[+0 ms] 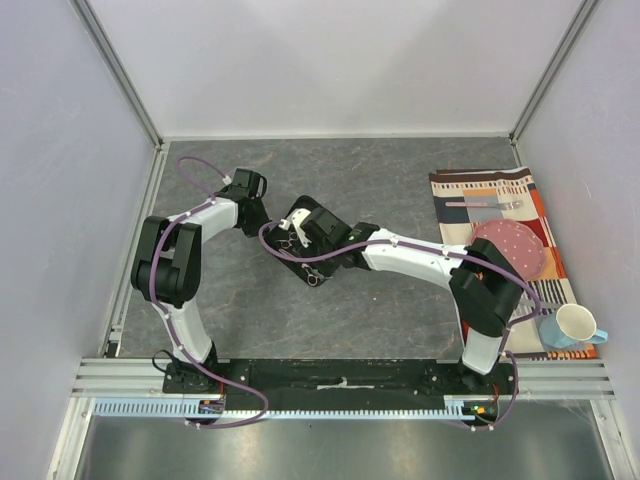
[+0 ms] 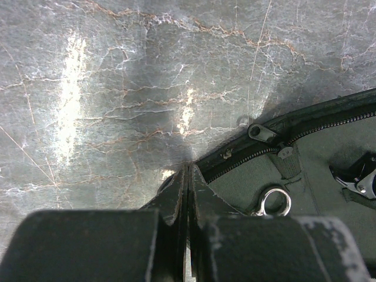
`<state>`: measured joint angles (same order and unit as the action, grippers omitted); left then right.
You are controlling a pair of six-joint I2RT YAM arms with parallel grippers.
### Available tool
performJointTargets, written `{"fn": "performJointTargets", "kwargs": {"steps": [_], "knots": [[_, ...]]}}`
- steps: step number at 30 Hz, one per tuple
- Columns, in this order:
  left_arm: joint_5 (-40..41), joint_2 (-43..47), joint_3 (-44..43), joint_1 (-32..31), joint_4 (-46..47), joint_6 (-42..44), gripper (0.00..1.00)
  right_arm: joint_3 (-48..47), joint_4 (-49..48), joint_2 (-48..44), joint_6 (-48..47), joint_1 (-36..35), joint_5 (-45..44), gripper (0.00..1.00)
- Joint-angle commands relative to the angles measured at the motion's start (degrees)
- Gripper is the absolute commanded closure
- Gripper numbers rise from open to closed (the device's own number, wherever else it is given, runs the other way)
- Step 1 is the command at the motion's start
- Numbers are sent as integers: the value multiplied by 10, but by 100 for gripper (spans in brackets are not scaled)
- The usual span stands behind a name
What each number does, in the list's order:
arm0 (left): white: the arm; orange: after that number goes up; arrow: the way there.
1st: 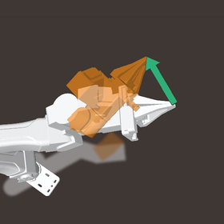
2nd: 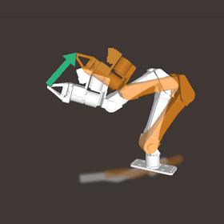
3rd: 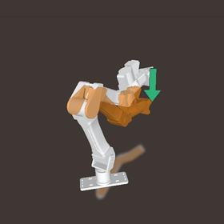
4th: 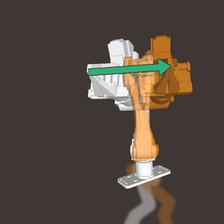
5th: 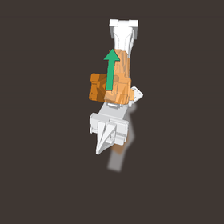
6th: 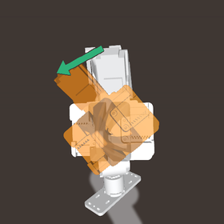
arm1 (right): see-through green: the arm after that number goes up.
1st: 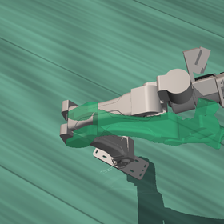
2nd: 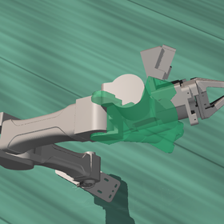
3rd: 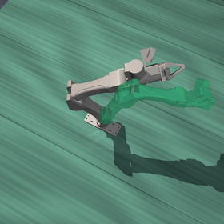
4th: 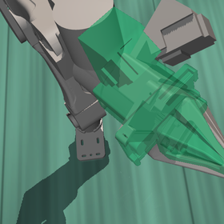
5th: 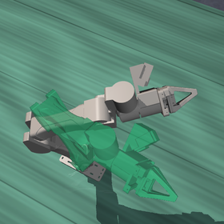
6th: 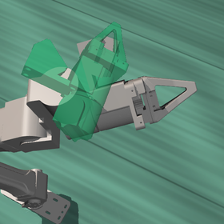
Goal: Sort the hair-cutting tools
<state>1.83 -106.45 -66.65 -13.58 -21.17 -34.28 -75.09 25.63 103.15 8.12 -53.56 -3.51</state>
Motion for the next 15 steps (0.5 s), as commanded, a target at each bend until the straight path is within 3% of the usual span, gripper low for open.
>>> {"fn": "performJointTargets", "kwargs": {"steps": [1, 15], "knots": [[-30, 10, 13, -5, -17, -7, 98, 6, -38, 15, 28, -5, 5, 53], [-30, 8, 13, -5, -17, -6, 98, 13, -62, 57, 81, -9, -32, 58]]}}
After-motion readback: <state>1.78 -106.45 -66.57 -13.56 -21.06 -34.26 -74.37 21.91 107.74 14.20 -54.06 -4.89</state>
